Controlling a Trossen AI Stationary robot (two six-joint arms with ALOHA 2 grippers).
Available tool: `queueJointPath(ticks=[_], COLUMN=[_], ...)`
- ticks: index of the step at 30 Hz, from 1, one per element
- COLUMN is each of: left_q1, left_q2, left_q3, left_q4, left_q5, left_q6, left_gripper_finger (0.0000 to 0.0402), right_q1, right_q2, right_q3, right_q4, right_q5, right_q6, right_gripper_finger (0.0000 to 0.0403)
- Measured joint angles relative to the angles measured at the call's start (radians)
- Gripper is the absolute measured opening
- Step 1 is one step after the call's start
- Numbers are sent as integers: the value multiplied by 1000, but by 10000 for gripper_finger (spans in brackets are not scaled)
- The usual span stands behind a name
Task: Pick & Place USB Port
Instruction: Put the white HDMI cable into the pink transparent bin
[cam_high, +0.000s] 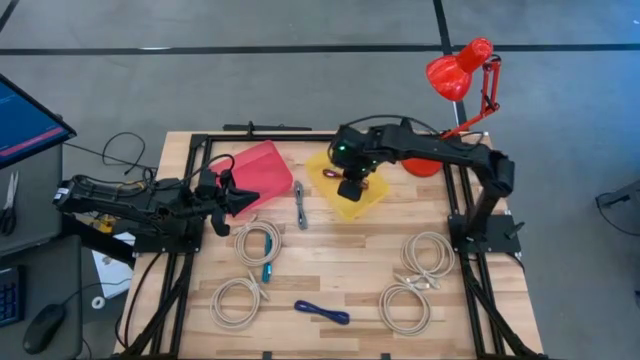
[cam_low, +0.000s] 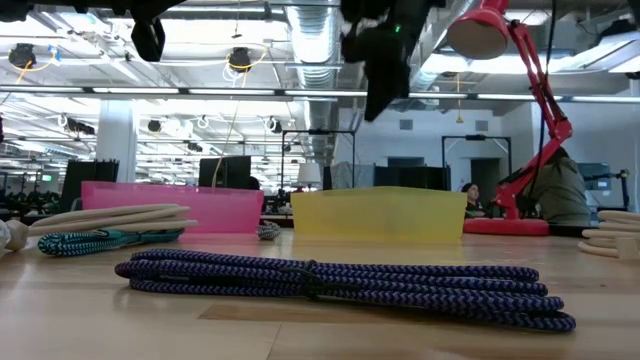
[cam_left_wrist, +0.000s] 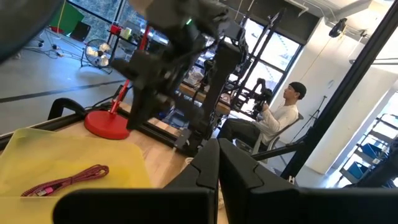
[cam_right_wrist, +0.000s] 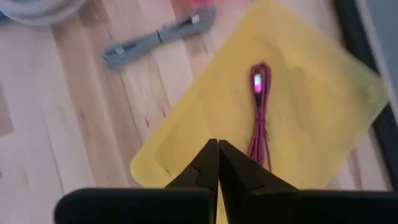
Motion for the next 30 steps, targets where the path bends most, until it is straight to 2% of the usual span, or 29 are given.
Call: queueJointPath(ticks=[9,15,23,26,30], left_q1=[0,-1,-1,-1,-1], left_q2=[0,0,0,0,0], left_q3=[0,0,0,0,0], left_q4=[0,0,0,0,0], left_q5=[0,0,0,0,0], left_q6=[0,0,0,0,0], left_gripper_finger=[6,6,6,6,6], right_q1=[34,88,167,194,246], right_q2=[-127,-204,-325,-399,-522], right_q3=[0,0,-7,-70,-228], right_q4=[-59,-135,-149,-119,-58], right_q5=[0,0,0,0,0], right_q6=[3,11,37,74,186], right_gripper_finger=[0,0,0,0,0])
